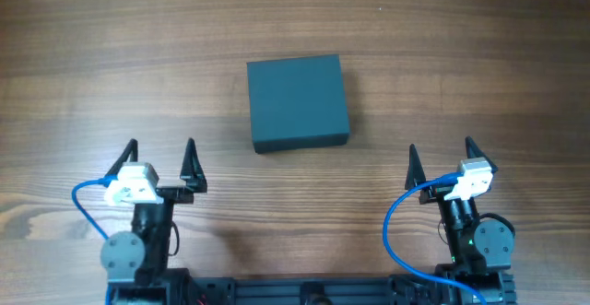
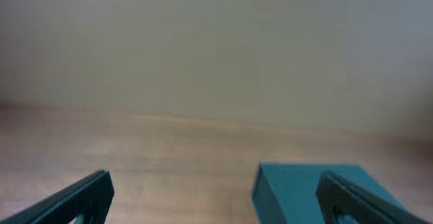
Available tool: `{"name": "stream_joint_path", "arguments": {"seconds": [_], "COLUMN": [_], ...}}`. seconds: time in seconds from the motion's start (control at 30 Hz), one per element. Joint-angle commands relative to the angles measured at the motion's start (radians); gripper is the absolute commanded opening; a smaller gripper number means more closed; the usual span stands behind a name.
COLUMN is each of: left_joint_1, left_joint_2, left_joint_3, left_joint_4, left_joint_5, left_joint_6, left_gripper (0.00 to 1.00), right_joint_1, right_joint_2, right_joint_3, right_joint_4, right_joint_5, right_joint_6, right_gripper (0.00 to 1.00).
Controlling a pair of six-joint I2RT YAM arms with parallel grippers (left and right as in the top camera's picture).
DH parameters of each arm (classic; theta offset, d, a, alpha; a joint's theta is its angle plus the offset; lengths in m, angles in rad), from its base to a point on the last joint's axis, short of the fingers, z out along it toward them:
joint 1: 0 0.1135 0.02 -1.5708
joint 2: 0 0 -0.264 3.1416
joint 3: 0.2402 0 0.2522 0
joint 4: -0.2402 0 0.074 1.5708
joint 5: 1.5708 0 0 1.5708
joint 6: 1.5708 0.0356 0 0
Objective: Pack container
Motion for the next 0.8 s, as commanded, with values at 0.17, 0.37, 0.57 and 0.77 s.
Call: {"name": "stream_joint_path", "arguments": {"seconds": [0.17,0.37,0.57,0.77], "left_joint_1": [-0.03,-0.055,-0.055,-0.055], "left_joint_2": [-0.074,-0.074,-0.074,-0.074], "left_joint_3": [-0.166,-0.166,-0.166,-0.166], "left_joint_4": [-0.01,-0.024,-0.023,-0.023], "left_joint_5": [-0.064,-0.011,-0.012,-0.011], "left_joint_6": [0.006,0.007,0.007,0.007], "left_gripper": [1.0,1.0,1.0,1.0], "right_joint_1": [0.006,0.006,0.006,0.006], "right_joint_2": [-0.009,-0.009,-0.009,-0.009], "right_joint_3": [0.0,0.0,0.0,0.0], "right_joint_4": [0.004,0.004,0.004,0.004], "right_joint_5": [0.018,0.018,0.018,0.018], "right_joint_6": [0.011,0.011,0.011,0.011], "right_gripper": [1.0,1.0,1.0,1.0]}}
